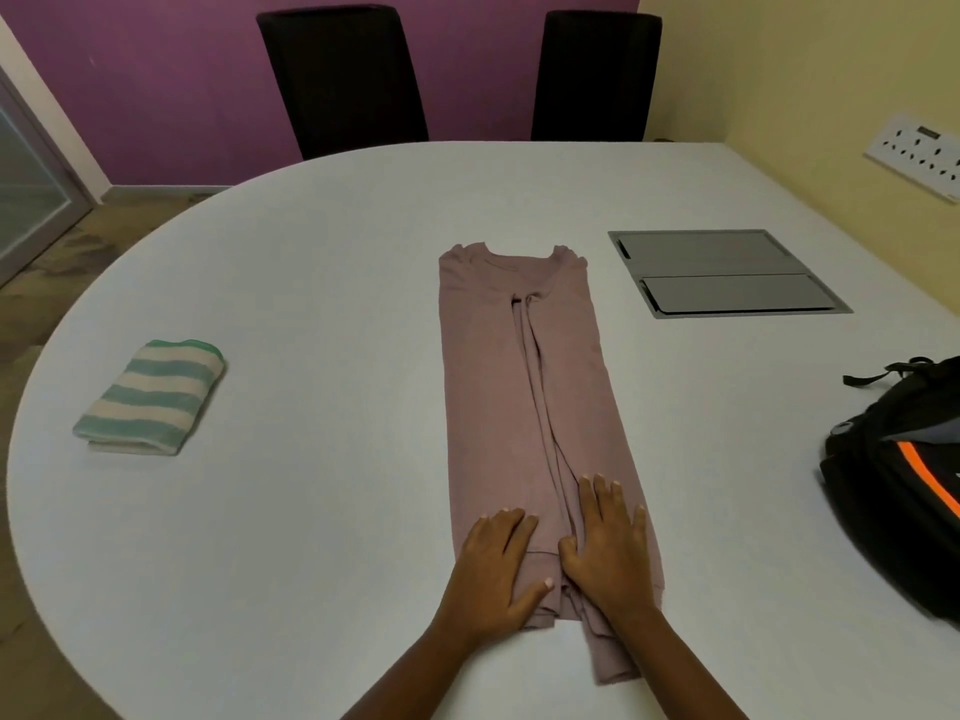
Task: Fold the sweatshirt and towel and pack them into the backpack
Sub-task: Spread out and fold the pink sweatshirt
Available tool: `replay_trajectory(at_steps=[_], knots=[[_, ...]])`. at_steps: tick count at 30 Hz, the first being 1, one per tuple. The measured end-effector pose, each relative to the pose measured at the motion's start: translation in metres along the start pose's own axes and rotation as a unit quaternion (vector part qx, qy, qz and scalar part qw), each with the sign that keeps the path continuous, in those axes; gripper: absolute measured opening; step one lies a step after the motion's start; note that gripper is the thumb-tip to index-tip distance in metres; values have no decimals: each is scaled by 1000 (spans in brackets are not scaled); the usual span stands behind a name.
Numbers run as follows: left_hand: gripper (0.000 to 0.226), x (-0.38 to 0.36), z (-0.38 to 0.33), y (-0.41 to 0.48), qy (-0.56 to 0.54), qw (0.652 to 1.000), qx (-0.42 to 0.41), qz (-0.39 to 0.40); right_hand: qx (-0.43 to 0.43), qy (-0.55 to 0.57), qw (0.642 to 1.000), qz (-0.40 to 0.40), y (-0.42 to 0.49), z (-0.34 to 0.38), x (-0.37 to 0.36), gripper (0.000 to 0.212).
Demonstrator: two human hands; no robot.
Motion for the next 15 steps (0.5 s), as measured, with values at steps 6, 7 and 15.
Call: replay_trajectory(at_steps=[6, 7, 15], knots=[[79, -11, 1, -22, 51, 998, -16, 32, 32, 4, 999, -37, -30, -3, -3, 62], [79, -11, 1, -24, 60, 998, -6, 31, 34, 17, 999, -32, -35, -5, -3, 60], [39, 12, -39, -30, 96, 989, -25, -112, 67, 92, 993, -22, -63, -34, -12, 59]])
Point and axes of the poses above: each hand's wrist, its own y-axis towards the middle knuckle, its own x-axis out of the back of the hand, z = x × y, the point moved 8 cm from there along y, towards the middle knuckle, and after that the axes turned 10 degrees about -x, right-handed, at the moved point
